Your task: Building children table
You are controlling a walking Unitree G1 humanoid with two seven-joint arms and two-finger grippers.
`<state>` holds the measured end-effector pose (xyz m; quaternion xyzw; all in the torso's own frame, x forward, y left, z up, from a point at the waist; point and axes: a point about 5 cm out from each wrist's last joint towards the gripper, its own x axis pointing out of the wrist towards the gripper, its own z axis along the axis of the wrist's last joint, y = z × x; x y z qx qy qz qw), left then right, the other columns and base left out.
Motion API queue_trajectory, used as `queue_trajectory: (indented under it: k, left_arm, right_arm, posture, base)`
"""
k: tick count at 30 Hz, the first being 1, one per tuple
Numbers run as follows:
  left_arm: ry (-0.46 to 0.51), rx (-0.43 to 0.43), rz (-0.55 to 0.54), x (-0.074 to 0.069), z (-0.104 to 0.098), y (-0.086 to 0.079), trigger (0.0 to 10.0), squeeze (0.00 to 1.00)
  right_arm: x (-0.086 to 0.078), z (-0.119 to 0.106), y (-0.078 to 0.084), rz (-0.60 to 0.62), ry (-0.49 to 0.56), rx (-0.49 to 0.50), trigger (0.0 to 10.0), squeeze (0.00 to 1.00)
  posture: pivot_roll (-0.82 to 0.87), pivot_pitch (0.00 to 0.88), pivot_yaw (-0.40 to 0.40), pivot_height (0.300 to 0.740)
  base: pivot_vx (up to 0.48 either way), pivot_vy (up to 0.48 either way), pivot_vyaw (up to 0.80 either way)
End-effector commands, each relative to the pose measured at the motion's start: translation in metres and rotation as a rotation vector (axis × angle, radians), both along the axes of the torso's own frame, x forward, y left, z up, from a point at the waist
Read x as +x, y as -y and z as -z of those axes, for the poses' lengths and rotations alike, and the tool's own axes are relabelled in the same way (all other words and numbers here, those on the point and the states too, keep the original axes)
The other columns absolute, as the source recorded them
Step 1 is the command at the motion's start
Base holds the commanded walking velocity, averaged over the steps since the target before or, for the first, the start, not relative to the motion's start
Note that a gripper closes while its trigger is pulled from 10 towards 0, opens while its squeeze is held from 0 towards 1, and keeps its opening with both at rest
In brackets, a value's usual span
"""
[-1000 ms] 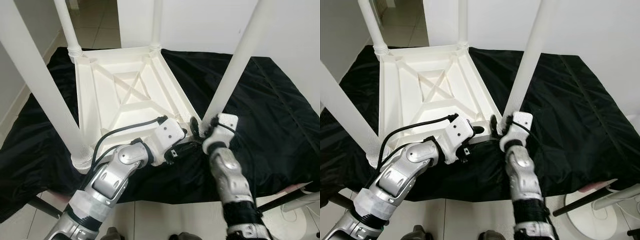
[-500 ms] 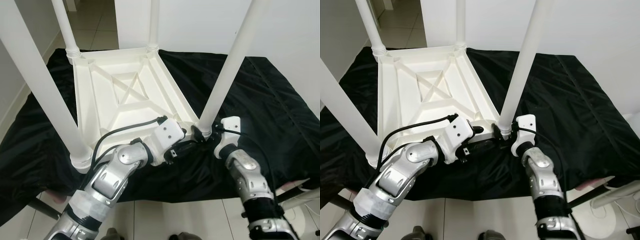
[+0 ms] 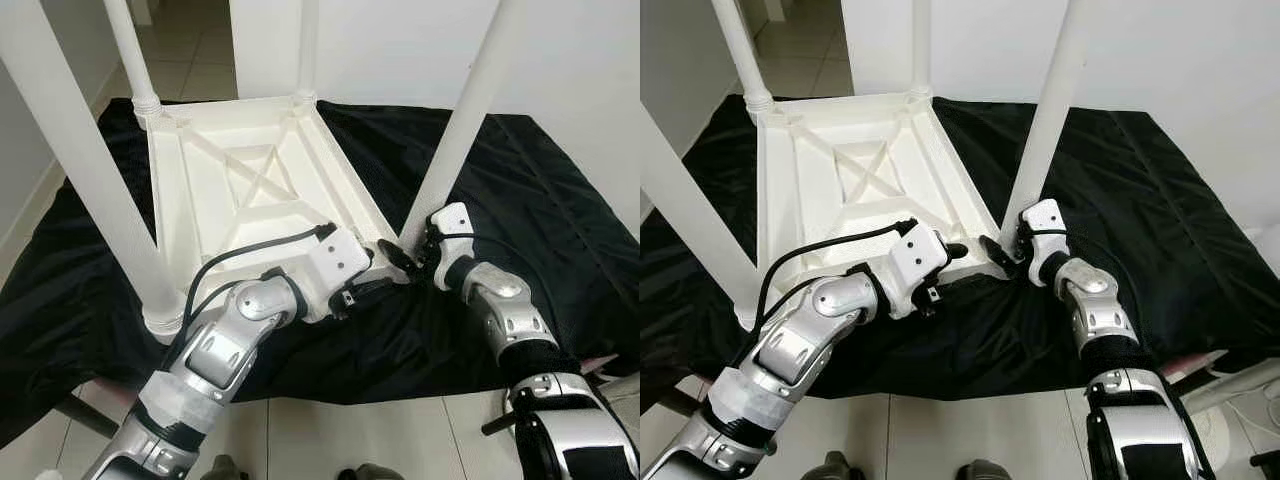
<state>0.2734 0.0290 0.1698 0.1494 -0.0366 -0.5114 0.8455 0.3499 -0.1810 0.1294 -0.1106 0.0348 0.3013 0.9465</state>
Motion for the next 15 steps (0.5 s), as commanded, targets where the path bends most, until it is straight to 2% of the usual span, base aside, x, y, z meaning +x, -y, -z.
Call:
queue_trajectory:
  k: [1, 9, 10, 13, 15]
  left_arm:
    - [-0.002, 0.011, 0.0, 0.0, 0.001, -0.001, 10.0, 0.0]
    - [0.0, 0.009, -0.007, 0.001, 0.001, -0.002, 10.0, 0.0]
    - [0.001, 0.007, -0.006, 0.001, 0.0, -0.002, 10.0, 0.0]
    - [0.001, 0.007, -0.006, 0.001, 0.0, -0.002, 10.0, 0.0]
    - [-0.001, 0.007, -0.006, 0.001, 0.001, -0.002, 10.0, 0.0]
  right_arm:
    - [0.0, 0.003, -0.002, -0.042, -0.02, -0.03, 0.0, 0.0]
    - [-0.001, 0.008, 0.008, -0.06, -0.04, -0.045, 0.0, 0.0]
    - [-0.001, 0.01, 0.01, -0.035, -0.043, -0.044, 10.0, 0.0]
    - [-0.001, 0.01, 0.011, -0.027, -0.044, -0.041, 10.0, 0.0]
    - [0.0, 0.011, 0.012, 0.041, -0.05, -0.037, 10.0, 0.0]
  posture:
    - [-0.01, 0.0, -0.038, 0.74]
    - [-0.01, 0.0, -0.04, 0.74]
    - [-0.02, 0.0, -0.041, 0.74]
    - [-0.02, 0.0, -0.041, 0.74]
    - [-0.02, 0.0, -0.042, 0.74]
  base:
    - [0.0, 0.0, 0.0]
    - [0.0, 0.0, 0.0]
    - [0.0, 0.0, 0.0]
    - [0.0, 0.0, 0.0]
    - [0.0, 0.0, 0.0]
